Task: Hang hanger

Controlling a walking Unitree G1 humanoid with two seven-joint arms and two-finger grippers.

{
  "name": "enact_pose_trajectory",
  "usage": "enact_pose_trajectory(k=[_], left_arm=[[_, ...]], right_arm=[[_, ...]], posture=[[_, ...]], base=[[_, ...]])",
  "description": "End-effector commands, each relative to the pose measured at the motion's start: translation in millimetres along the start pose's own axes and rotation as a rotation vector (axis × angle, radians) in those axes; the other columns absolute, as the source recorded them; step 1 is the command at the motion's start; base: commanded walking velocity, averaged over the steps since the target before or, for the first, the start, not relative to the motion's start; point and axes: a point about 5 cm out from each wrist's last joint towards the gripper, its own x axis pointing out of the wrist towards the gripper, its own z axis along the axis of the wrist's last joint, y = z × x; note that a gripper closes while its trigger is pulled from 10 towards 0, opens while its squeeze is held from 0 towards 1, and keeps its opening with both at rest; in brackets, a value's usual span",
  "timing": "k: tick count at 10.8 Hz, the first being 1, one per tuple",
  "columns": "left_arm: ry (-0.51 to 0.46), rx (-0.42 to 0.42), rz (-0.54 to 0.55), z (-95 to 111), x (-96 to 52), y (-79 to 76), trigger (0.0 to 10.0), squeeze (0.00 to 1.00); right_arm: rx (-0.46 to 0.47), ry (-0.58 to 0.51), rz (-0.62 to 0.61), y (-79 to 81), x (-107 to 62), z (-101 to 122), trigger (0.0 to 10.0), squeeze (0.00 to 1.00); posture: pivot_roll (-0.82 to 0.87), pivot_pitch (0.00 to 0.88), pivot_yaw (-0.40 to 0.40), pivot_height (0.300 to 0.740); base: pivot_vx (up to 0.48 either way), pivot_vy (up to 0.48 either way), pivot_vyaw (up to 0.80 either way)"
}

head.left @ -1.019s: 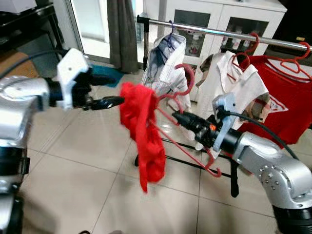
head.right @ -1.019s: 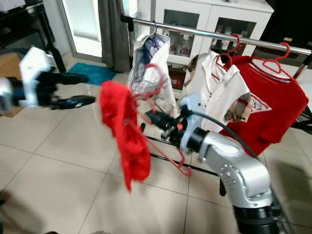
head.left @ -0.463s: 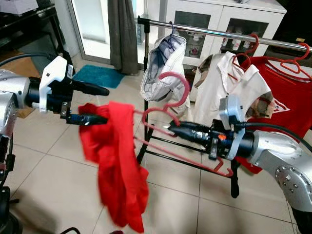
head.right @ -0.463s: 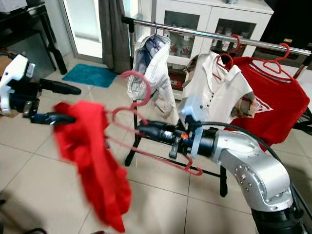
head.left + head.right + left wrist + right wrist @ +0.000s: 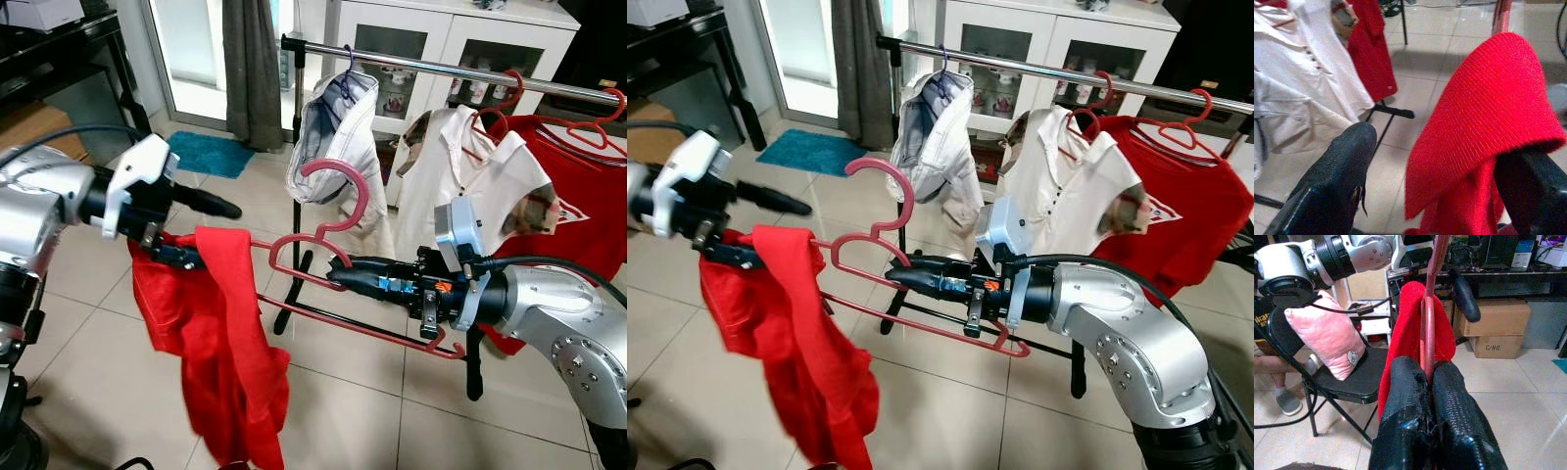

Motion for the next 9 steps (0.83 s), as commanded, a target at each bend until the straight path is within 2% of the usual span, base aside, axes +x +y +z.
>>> enact_pose_trajectory(k=[1, 9], left_arm=[[0.01, 0.023, -0.015, 6, -0.8, -0.8, 0.0, 0.0], [0.009, -0.053, -0.033, -8, -5.1, -4.4, 0.0, 0.0]], right_arm=[[-0.051, -0.033, 0.031, 3.2, 1.2, 10, 10.0, 0.0], [-0.043, -0.042, 0.026, -1.3, 4.9, 9, 10.0, 0.0]], posture=[[-0.11, 0.0, 0.003, 0.74], [-0.1, 0.0, -0.008, 0.74]], base=[[0.0, 0.0, 0.0], [0.0, 0.0, 0.0]])
